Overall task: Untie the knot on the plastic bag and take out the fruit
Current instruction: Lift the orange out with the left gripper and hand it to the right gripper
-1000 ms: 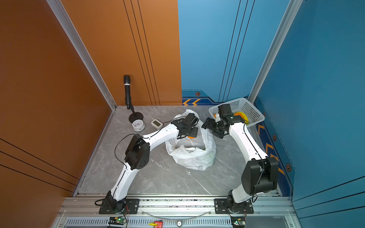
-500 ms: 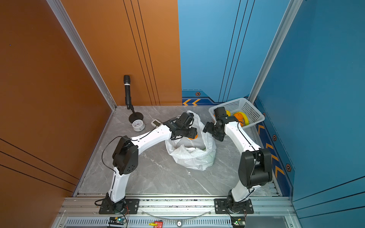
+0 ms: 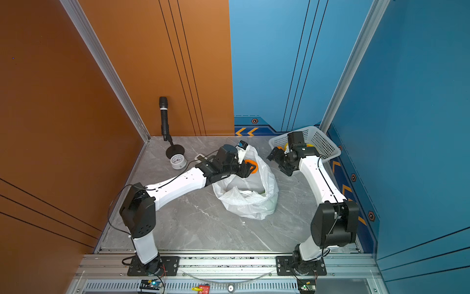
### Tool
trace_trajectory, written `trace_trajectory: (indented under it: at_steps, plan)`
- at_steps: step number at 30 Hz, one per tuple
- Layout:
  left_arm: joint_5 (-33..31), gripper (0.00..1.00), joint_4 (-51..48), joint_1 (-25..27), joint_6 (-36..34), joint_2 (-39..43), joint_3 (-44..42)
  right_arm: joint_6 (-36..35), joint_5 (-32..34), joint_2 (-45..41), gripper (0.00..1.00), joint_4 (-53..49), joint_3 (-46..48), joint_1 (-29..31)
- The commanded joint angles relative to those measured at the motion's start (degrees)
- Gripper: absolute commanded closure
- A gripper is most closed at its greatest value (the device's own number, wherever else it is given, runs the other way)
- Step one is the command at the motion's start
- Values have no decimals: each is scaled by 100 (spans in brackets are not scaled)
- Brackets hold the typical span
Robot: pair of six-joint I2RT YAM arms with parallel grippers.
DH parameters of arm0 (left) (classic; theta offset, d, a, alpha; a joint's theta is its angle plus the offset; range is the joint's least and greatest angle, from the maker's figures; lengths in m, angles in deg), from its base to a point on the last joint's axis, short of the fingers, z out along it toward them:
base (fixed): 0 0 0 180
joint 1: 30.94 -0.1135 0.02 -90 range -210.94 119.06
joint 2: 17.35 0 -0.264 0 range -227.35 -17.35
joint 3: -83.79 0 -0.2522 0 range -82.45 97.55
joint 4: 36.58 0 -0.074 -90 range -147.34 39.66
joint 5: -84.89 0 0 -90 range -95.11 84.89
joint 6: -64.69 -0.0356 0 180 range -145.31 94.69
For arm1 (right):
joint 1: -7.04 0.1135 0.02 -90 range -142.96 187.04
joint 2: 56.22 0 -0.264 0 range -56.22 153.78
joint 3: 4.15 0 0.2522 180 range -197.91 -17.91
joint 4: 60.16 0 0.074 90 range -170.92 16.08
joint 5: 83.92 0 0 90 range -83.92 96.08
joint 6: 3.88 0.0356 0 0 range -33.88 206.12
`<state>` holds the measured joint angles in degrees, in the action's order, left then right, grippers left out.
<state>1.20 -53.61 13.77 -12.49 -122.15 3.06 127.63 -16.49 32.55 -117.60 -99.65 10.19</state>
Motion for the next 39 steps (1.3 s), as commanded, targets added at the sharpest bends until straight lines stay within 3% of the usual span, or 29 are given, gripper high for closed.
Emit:
trace_trajectory:
  at_steps: [1,5,11,22,31,39]
  plan:
    - [395,43,816,-68,-542,281,-158,406,-748,-352,7,432,-164,-238]
    - [638,43,1446,-85,-998,448,-393,469,-1311,-645,5,970,-7,-442]
    - [1032,39,1593,-106,-1734,572,-370,326,-2109,-982,0,1529,354,-452]
    - [1440,39,1756,-222,-2154,535,-160,-331,-2445,-1257,0,1512,580,-26]
    - [1575,39,1765,-199,-2240,443,53,-360,-2549,-1009,0,1503,584,425]
    - [1696,38,1762,-199,-2255,446,51,-220,-2499,-854,19,1643,514,587]
